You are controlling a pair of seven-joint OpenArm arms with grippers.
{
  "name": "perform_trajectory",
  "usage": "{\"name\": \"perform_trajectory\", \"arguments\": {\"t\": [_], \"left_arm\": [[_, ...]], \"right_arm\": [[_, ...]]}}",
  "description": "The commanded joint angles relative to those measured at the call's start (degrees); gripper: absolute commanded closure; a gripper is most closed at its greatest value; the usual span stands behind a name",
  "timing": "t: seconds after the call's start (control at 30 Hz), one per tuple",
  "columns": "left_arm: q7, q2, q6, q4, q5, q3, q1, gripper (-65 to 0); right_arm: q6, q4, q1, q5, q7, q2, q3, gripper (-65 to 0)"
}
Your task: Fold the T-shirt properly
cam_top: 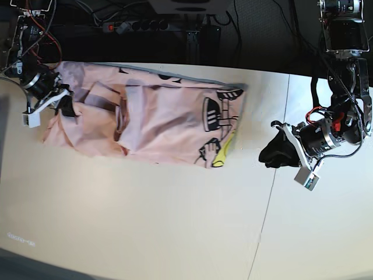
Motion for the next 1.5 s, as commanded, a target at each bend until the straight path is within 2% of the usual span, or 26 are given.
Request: {"name": "perform_trajectory", "arguments": {"t": [0.0,0.1,0.23,0.47,0.67,0.77,0.97,1.1,1.37,1.47], "left_arm": [[-0.79,-0.87,-0.35,0.74,-1.27,-0.33,-0.74,-16.1],[-0.66,-0.79,-0.37,0.74,-1.22,-0.31,0.42,-16.1],[-0.7,-0.52,-0.37,0.74,-1.25,-0.31,2.38,-16.1],[-1.99,-0.44,-0.44,0.28,-1.14,0.02,5.11,-16.1],[-7.26,-0.42,-0.44,-6.73,0.37,4.04,4.79,-16.1],[-9.94,-0.42,-0.33,-11.17,2.32,6.51,3.76,-16.1],[-9.86,1.66,-0.37,-16.81,2.51,8.33,0.94,-16.1],[-9.11,3.78,-0.39,-17.92,3.04,8.33,0.85,-16.1],[-8.39,7.85,-0.37,-17.94,5.18,8.33,0.87,-16.1],[-8.39,8.52,-0.37,-17.94,5.29,8.33,0.98,-16.1]], "right_arm": [[1.92,0.39,-0.09,-0.11,0.24,1.77,1.38,0.0],[1.95,0.39,-0.22,1.9,-0.04,4.37,3.02,0.0],[1.99,0.52,0.59,9.64,-0.92,6.95,3.13,0.0],[2.03,2.62,4.94,18.67,-6.69,6.25,3.13,0.0],[2.01,10.97,6.73,19.39,-6.6,4.63,2.03,0.0],[2.01,15.82,6.82,17.27,-6.25,3.96,-0.94,0.0],[1.97,23.02,6.84,9.05,-3.37,1.64,-12.98,0.0],[1.95,24.39,7.82,5.18,-2.84,-2.36,-19.47,0.0],[1.95,24.46,10.45,-0.28,-2.25,-11.1,-27.8,0.0],[1.95,24.44,10.45,-4.98,-2.05,-13.94,-31.61,0.0]]}}
